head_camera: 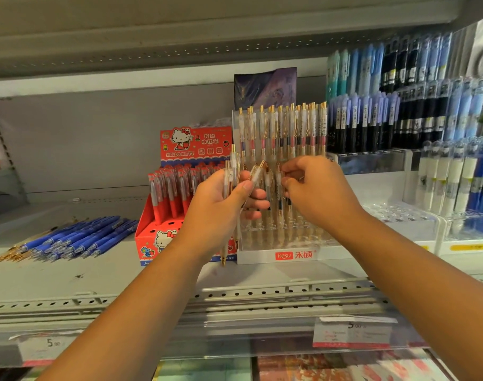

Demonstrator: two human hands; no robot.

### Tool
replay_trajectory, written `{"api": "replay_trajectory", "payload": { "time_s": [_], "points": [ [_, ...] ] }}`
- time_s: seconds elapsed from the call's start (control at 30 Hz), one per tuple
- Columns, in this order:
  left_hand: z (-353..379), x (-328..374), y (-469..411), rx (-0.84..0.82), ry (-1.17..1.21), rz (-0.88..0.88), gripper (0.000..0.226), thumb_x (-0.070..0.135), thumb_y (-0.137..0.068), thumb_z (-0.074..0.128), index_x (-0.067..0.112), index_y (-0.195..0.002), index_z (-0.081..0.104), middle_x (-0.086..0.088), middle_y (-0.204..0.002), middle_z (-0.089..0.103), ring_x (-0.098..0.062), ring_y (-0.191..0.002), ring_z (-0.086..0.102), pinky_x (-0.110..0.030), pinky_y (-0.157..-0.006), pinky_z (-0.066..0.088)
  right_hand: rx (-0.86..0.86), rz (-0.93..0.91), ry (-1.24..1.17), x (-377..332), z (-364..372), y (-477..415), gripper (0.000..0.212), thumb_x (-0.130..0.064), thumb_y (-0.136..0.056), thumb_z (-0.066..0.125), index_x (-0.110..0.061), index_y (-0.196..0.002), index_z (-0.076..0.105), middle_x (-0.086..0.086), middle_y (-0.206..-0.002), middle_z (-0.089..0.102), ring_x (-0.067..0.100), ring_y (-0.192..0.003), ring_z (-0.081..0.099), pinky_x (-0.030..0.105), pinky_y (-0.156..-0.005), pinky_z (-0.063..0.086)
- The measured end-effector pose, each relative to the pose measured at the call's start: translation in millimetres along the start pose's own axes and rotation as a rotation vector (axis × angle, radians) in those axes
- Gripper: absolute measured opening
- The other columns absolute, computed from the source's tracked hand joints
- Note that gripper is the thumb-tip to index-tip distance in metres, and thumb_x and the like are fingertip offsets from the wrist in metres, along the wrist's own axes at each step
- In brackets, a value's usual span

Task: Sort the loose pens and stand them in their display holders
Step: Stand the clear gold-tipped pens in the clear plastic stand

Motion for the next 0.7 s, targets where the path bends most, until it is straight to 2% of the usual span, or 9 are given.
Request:
{"api": "replay_trajectory", "payload": {
  "time_s": [0.2,0.33,0.37,0.43,0.5,0.57,0.7],
  "points": [
    [1,1,1,-0.011,-0.016,0.03,0.01,0.01,-0.102,0.049,0.013,-0.105,0.058,-0.005,-0.08,0.073,-0.023,-0.076,0.073,-0.034,-0.068,0.062,0.043,-0.014,-0.034,-1,-3,3,0.03,-0.018,-0.095,0.055,-0.02,-0.124,0.062,-0.01,-0.097,0.061,0.001,-0.077,0.055,0.026,-0.071,0.05],
    [4,4,2,-0.04,-0.044,0.068,0.011,0.008,-0.102,0.048,0.014,-0.103,0.057,-0.006,-0.078,0.071,-0.023,-0.074,0.071,-0.033,-0.066,0.061,0.101,-0.044,-0.081,-6,-9,6,0.03,-0.019,-0.093,0.056,-0.023,-0.122,0.056,-0.008,-0.111,0.06,0.01,-0.092,0.059,0.036,-0.082,0.054],
    [5,5,2,-0.043,-0.045,0.074,0.011,0.007,-0.102,0.048,0.014,-0.103,0.057,-0.006,-0.078,0.071,-0.023,-0.074,0.071,-0.033,-0.065,0.061,0.128,-0.068,-0.102,-9,-13,7,0.028,-0.018,-0.092,0.056,-0.023,-0.12,0.055,-0.006,-0.114,0.06,0.01,-0.092,0.058,0.036,-0.083,0.053],
    [6,6,2,-0.048,-0.041,0.087,0.011,0.007,-0.102,0.049,0.014,-0.103,0.057,-0.005,-0.078,0.071,-0.023,-0.074,0.071,-0.033,-0.065,0.061,0.142,-0.131,-0.159,-17,-16,9,0.024,-0.015,-0.092,0.058,-0.024,-0.114,0.056,-0.005,-0.111,0.059,0.004,-0.091,0.056,0.026,-0.081,0.049],
    [7,6,2,-0.065,-0.021,0.088,0.011,0.006,-0.101,0.049,0.014,-0.102,0.057,-0.006,-0.079,0.07,-0.023,-0.073,0.071,-0.032,-0.064,0.06,0.061,-0.177,-0.242,-25,-11,11,0.02,-0.014,-0.093,0.059,-0.022,-0.112,0.06,-0.007,-0.105,0.061,-0.001,-0.093,0.056,0.013,-0.078,0.045],
    [9,6,3,-0.087,-0.012,0.086,0.011,0.007,-0.101,0.049,0.014,-0.103,0.058,-0.008,-0.08,0.07,-0.023,-0.074,0.071,-0.031,-0.063,0.06,-0.058,-0.189,-0.337,-31,-1,13,0.017,-0.013,-0.094,0.061,-0.02,-0.109,0.065,-0.009,-0.098,0.064,-0.004,-0.088,0.057,0.009,-0.076,0.045],
    [11,6,4,-0.115,0.002,0.078,0.01,0.009,-0.101,0.05,0.01,-0.108,0.058,-0.01,-0.082,0.07,-0.024,-0.075,0.071,-0.033,-0.064,0.06,-0.152,-0.18,-0.536,-33,2,14,0.014,-0.011,-0.093,0.064,-0.017,-0.105,0.07,-0.006,-0.092,0.069,0.0,-0.084,0.063,0.015,-0.077,0.051]
  ]
}}
Point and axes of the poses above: each hand's wrist, its own y-axis away from the middle knuckle, its own z-axis out of the palm, x = y × z, the point moved 9 cm from there along -y, towards the middle knuckle
